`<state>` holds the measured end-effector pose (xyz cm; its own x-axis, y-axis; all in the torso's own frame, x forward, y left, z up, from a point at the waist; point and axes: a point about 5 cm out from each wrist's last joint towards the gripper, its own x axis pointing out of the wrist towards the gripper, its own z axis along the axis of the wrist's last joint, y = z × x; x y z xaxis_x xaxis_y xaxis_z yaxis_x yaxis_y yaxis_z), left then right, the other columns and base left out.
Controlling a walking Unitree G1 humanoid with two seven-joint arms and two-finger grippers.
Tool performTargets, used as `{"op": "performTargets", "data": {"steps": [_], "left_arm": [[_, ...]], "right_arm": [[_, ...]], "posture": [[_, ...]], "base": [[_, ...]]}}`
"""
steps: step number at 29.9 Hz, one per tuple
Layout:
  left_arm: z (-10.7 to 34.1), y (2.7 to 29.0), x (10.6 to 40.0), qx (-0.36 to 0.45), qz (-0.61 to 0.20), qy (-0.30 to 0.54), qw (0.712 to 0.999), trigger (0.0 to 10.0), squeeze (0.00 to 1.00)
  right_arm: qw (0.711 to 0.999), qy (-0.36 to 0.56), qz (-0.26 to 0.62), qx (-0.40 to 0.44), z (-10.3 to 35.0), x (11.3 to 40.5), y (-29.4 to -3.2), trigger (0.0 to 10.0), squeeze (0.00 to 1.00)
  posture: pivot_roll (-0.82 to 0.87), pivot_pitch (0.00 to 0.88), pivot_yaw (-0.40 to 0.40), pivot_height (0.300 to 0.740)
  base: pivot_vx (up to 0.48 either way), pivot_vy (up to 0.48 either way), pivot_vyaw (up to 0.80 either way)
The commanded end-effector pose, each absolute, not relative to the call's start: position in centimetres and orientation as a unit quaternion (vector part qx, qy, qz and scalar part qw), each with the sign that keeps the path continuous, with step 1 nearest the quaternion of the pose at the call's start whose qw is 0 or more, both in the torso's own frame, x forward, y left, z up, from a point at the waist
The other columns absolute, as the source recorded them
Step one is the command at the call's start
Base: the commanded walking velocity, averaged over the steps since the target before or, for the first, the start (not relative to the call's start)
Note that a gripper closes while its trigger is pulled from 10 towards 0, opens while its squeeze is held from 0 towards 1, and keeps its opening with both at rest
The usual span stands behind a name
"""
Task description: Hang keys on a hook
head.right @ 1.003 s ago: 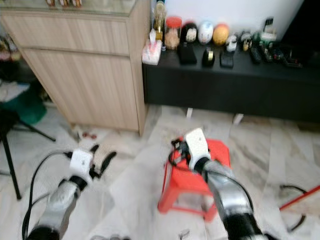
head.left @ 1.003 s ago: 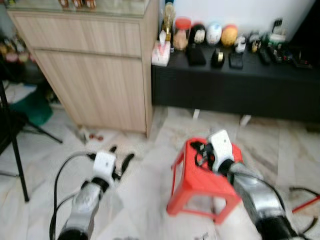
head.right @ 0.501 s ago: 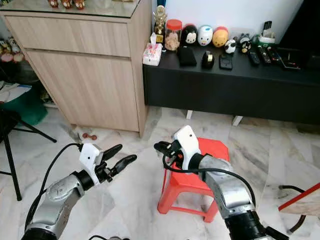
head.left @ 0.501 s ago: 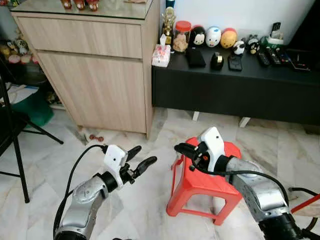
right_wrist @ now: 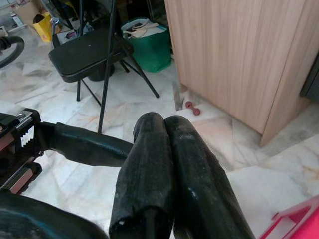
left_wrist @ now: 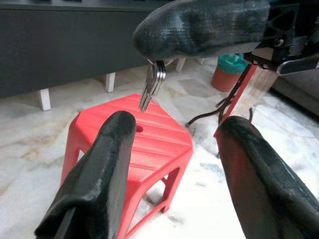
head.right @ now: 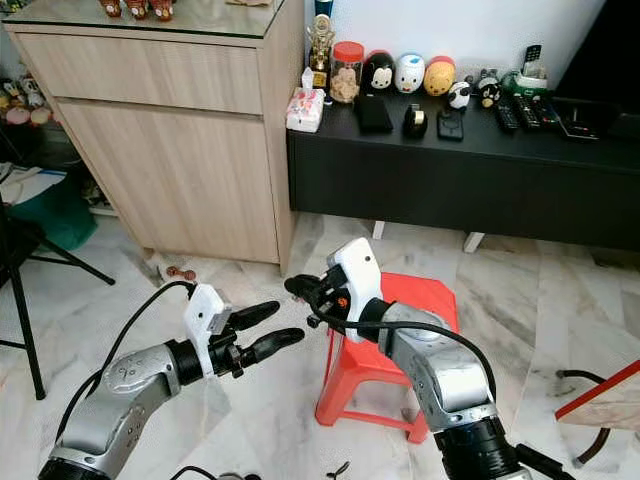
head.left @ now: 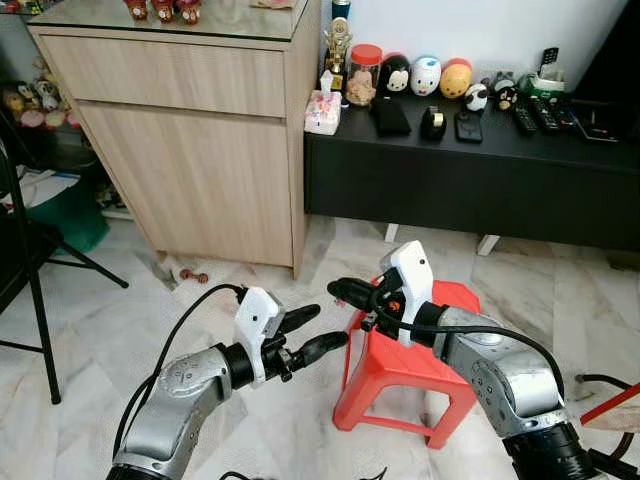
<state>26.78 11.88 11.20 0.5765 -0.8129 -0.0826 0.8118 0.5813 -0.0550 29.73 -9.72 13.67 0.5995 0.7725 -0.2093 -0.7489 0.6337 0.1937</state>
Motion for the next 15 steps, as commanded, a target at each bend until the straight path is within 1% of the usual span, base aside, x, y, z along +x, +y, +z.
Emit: {"op": "performTargets", "data": {"steps": [1,3,7,10,15], "left_arm": [[11.3,11.5,26.8,0.01,-0.459,0.052,0.887,10.0,0.0],[11.5,11.5,27.2,0.017,-0.44,0.048,0.896,10.0,0.0],[11.9,11.4,27.1,0.006,-0.442,0.052,0.895,10.0,0.0],[12.2,11.2,27.2,0.02,-0.44,0.045,0.897,10.0,0.0],[12.5,11.0,27.4,0.022,-0.431,0.035,0.902,10.0,0.0]], "right_arm": [[0.894,0.136,0.426,0.042,13.8,29.5,-9.6,10.0,0.0],[0.893,0.134,0.427,0.045,14.0,29.4,-9.4,10.0,0.0],[0.889,0.139,0.434,0.049,13.8,29.1,-9.3,10.0,0.0],[0.888,0.144,0.433,0.055,13.8,28.9,-9.0,10.0,0.0],[0.885,0.141,0.438,0.066,14.1,28.8,-8.8,10.0,0.0]], "posture": [[0.13,0.132,-0.061,0.74],[0.13,0.139,-0.059,0.74],[0.13,0.145,-0.06,0.74],[0.14,0.148,-0.059,0.74],[0.14,0.148,-0.059,0.74]], "base": [[0.0,0.0,0.0],[0.0,0.0,0.0],[0.0,0.0,0.0],[0.0,0.0,0.0],[0.0,0.0,0.0]]}}
